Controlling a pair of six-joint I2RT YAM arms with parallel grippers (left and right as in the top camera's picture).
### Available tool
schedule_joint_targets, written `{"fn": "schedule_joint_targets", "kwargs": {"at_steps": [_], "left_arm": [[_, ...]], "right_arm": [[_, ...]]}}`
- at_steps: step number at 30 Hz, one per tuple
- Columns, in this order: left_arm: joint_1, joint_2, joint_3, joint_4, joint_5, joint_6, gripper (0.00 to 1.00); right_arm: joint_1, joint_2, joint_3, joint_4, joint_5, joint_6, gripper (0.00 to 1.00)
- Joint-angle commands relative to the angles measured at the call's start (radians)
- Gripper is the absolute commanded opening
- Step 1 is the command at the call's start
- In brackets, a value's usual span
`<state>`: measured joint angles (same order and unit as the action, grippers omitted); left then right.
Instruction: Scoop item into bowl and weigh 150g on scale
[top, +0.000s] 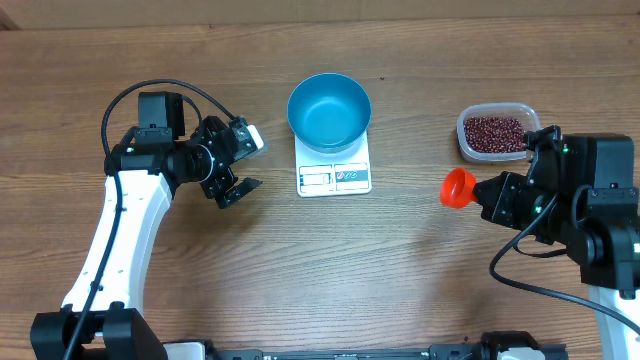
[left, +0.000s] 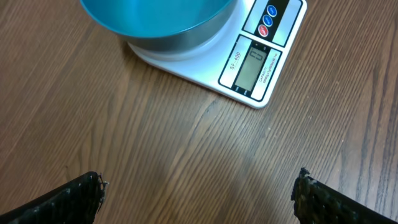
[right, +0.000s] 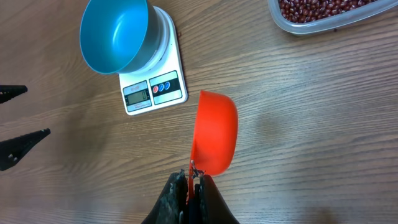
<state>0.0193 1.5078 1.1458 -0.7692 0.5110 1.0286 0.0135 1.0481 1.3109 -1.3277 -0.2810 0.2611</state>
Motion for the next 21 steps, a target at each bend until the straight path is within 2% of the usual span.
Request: {"fn": "schedule_joint_targets", "kwargs": {"at_steps": [1,5,9,13,21], "left_arm": [[-0.008,0.008,0.022,0.018,0.101,0.023,0.99],[-0.008,0.008,0.022,0.069,0.323,0.023,1.00],[-0.008,0.008,0.022,0.071,0.361,0.023,0.99],[-0.008,0.008,0.022,0.071,0.311,0.023,1.00],[-0.008,0.008,0.022,0.070,0.072,0.023,1.00]], "right_arm": [[-0.003,-0.005,0.020,0.006,0.004,-0.005,0.04],[-0.004,-0.005,0.020,0.006,0.004,-0.005,0.04],[-0.003,-0.005,0.020,0.005,0.004,-0.005,0.04],[-0.004,-0.005,0.020,0.005,0.004,-0.005,0.04],[-0.003,-0.005,0.020,0.004,0.004,-0.005,0.04]]}}
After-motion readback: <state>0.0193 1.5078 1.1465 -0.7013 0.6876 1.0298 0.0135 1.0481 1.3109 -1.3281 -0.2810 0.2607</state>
